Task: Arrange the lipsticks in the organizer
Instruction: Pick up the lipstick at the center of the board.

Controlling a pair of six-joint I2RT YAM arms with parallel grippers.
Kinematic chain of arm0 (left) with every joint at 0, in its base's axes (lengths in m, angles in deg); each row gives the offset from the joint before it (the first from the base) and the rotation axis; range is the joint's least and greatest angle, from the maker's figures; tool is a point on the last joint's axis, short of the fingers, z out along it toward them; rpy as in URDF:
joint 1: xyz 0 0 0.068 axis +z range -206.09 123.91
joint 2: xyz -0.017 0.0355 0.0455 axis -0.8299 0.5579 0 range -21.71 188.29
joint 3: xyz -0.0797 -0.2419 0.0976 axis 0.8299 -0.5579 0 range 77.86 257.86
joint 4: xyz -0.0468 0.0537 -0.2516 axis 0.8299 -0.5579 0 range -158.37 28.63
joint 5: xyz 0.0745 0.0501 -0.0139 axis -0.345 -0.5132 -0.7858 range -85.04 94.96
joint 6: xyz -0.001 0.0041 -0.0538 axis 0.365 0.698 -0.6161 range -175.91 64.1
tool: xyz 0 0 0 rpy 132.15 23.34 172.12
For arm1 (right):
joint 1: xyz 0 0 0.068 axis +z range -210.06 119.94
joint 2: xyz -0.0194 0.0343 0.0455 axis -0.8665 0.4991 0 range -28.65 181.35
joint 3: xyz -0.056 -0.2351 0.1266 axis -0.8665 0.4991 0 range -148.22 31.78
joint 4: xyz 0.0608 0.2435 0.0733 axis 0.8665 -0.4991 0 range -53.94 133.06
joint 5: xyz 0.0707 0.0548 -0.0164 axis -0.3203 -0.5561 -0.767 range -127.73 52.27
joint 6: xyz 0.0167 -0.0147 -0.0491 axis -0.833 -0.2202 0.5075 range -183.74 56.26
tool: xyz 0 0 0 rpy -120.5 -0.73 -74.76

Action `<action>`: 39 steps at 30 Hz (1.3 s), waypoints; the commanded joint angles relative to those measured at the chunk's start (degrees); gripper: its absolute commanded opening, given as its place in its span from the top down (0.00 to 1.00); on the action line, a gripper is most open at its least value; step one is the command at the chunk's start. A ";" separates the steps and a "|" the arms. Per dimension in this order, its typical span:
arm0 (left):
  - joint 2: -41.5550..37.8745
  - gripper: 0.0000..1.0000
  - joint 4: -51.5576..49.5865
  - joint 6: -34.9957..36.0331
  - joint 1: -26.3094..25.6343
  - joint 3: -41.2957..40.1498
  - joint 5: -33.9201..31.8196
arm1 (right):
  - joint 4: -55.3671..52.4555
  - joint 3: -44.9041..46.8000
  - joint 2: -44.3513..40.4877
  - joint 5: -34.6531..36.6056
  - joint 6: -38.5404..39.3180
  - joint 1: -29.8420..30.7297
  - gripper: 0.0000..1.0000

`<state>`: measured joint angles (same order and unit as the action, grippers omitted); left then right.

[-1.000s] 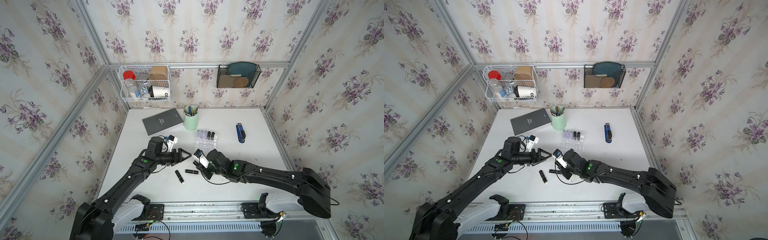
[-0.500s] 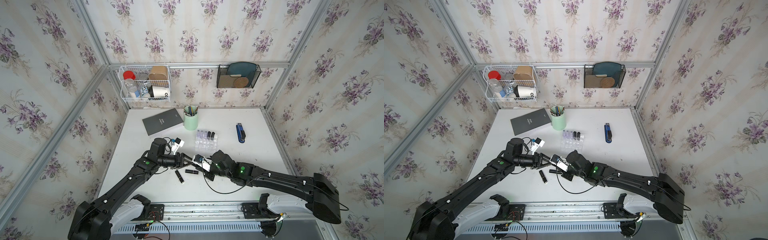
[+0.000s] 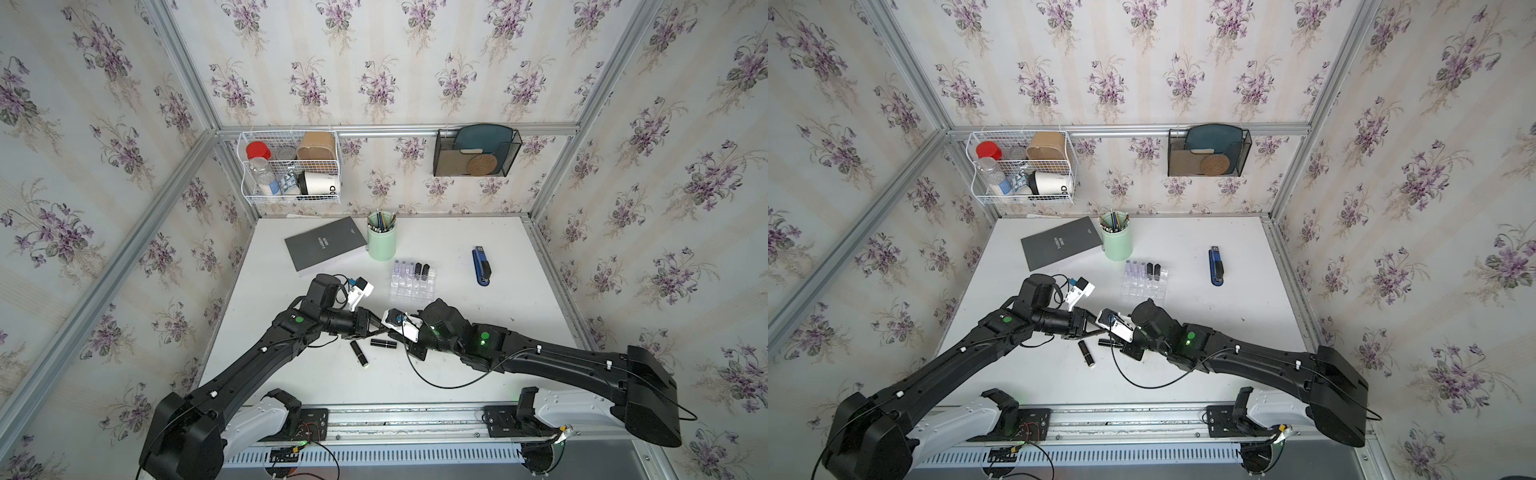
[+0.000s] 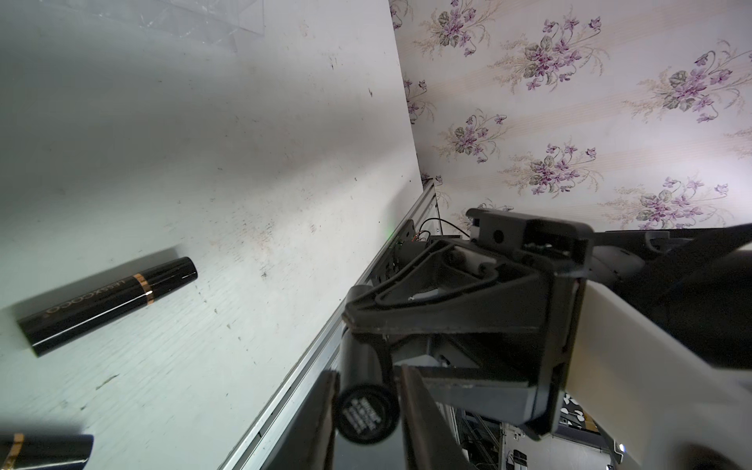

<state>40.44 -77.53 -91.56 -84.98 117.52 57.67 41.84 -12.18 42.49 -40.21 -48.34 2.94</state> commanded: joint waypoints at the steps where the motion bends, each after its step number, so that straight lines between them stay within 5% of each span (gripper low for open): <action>1: -0.04 0.78 0.43 1.13 -0.28 0.59 0.04 | 1.21 -0.73 0.70 0.66 0.32 0.07 0.87; 6: 1.02 0.92 0.50 1.21 -0.30 1.43 -1.49 | 1.91 -0.71 0.03 1.47 -1.26 0.08 0.82; 11: 1.20 0.95 3.72 0.20 0.23 2.16 -4.29 | 3.05 -1.04 -3.13 5.26 -8.08 -1.47 0.48; 16: -1.18 0.94 27.77 -9.10 1.48 -4.77 -10.73 | 4.95 0.09 -9.36 -2.35 -28.31 -11.35 0.38; 19: -0.88 0.96 48.29 -14.96 0.93 -10.22 -16.69 | 5.73 0.67 -10.71 -10.07 -48.35 -19.70 0.38; 25: 1.58 1.00 60.15 -10.59 -4.51 -11.45 -24.65 | 16.94 8.16 -11.02 -16.48 -80.07 -25.15 0.39; 33: 4.19 1.00 61.13 -7.38 -9.00 -11.02 -27.30 | 32.89 14.44 -10.01 -14.09 -97.84 -25.65 0.41; 39: 8.22 1.00 64.60 -6.96 -11.61 -9.81 -27.85 | 41.24 15.69 -6.51 -13.36 -102.58 -24.73 0.48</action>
<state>47.74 -17.97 -99.59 -95.95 106.99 29.08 74.91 3.18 35.49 -54.62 -146.08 -22.30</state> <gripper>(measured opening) 0.228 0.529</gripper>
